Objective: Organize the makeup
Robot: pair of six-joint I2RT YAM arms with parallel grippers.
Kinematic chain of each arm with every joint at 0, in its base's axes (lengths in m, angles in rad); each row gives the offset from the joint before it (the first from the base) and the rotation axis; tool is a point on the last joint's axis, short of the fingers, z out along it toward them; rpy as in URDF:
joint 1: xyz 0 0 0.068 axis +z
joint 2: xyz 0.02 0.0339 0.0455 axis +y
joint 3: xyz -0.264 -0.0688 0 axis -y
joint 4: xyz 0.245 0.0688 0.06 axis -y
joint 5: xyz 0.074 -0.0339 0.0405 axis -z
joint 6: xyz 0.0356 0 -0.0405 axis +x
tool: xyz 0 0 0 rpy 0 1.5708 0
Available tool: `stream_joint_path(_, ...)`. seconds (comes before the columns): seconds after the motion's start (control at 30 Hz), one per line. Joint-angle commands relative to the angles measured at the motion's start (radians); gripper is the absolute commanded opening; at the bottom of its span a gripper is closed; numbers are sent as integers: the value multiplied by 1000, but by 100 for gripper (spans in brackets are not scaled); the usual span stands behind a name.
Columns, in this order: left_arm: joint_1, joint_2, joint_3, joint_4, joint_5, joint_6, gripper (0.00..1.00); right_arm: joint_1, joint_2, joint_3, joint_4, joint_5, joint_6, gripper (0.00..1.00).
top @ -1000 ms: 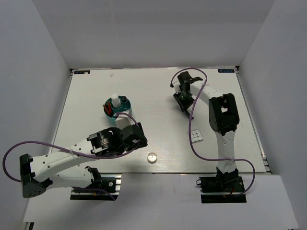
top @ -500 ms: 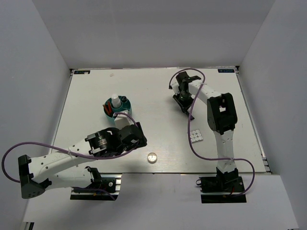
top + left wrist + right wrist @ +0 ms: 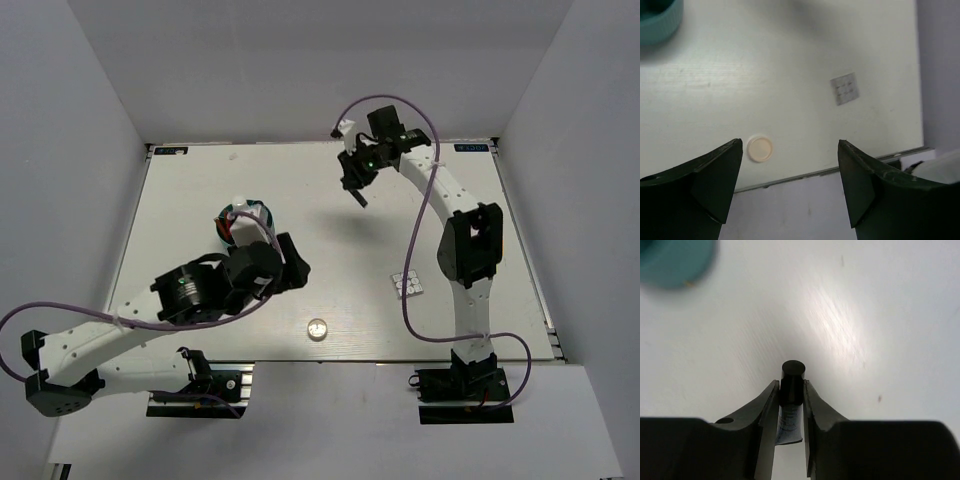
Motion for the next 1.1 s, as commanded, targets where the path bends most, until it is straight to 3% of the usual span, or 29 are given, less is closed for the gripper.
stream_joint_path(0.0, -3, 2, 208, -11, -101, 130, 86, 42, -93, 63, 211, -254, 3, 0)
stream_joint_path(0.07, -3, 25, 334, -38, -129, 170, 86, 56, -93, 65, 370, -301, 79, 0)
stream_joint_path(0.13, -3, 42, 395, -22, -141, 210, 87, 71, -87, 68, 495, -376, 222, 0)
stream_joint_path(0.17, -3, 42, 427, -3, -140, 248, 86, 87, -77, 66, 641, -408, 349, 0)
stream_joint_path(0.3, -3, 20, 463, 100, -141, 310, 86, 128, -17, 74, 1042, -420, 663, 0)
stream_joint_path(0.4, -3, 0, 469, 154, -137, 334, 86, 173, 46, 104, 1234, -375, 750, 0)
stream_joint_path(0.6, -3, -16, 469, 107, -120, 315, 87, 240, 147, 160, 1377, -200, 672, 0)
stream_joint_path(0.77, -3, -62, 428, 90, -121, 284, 86, 280, 245, 226, 1385, -94, 640, 0)
stream_joint_path(1.07, -3, -93, 415, 47, -140, 258, 87, 321, 324, 207, 1402, -54, 618, 0)
